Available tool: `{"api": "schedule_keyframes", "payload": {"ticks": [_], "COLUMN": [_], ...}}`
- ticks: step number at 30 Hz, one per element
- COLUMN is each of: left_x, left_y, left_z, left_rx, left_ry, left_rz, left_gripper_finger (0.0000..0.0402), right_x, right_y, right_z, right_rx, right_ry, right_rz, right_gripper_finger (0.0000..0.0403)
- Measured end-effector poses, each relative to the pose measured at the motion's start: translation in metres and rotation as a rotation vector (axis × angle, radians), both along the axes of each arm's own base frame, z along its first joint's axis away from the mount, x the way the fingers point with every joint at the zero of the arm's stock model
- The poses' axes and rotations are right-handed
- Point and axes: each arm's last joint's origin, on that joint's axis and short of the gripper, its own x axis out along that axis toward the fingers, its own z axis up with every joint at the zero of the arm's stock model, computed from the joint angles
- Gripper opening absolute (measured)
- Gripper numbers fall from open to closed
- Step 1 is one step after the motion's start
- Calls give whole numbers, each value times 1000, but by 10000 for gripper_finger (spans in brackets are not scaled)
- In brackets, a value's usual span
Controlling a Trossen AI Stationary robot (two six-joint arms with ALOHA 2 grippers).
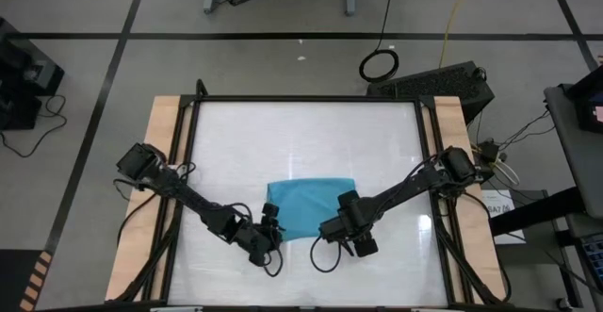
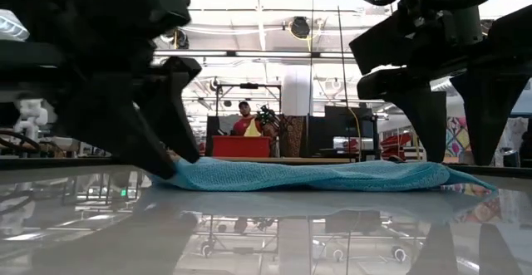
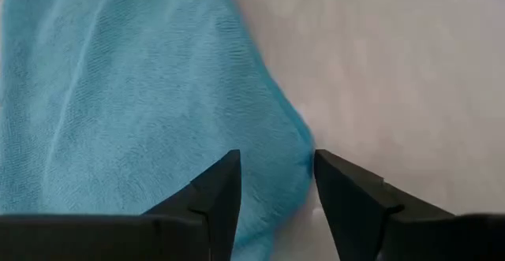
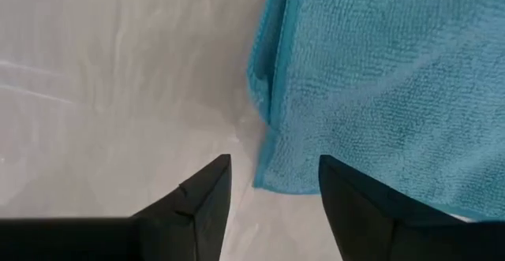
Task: Roll towel
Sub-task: Fold the blue towel
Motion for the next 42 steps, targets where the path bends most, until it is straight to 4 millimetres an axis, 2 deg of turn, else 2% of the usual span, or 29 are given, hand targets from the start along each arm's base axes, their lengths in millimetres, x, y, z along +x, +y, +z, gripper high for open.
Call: {"api": "schedule_keyframes", "payload": {"ticks": [5, 9, 15, 22, 26, 30, 32, 35, 42], "left_x": [6, 7, 7, 5, 6, 3, 0, -7, -27], "left_y": [6, 8, 7, 3, 0, 2, 5, 9, 16], "left_z": [-2, -2, -2, 1, 18, 38, 51, 67, 112], "left_rx": [-10, -7, -32, 8, 49, 89, 113, 164, 254], "left_ry": [-18, -20, -4, -23, -71, -104, -115, -120, -196], "left_rz": [24, 25, 0, -11, -16, 4, 26, 62, 131], "left_gripper_finger": [134, 82, 8, 3, 3, 2, 2, 2, 1], "right_x": [2, 1, -7, -12, -15, -20, -19, -18, -23], "right_y": [4, 6, 2, -1, 1, 0, 1, 4, 11], "right_z": [0, -2, -19, -25, -25, -22, -13, 10, 89], "right_rx": [14, 21, 10, 0, -14, -84, -113, -140, -102], "right_ry": [-27, -38, -15, 13, 22, 66, 68, 15, -214], "right_rz": [0, 4, -15, -41, -22, -10, -3, 1, 1], "right_gripper_finger": [167, 139, 97, 46, 7, 5, 2, 2, 1]}}
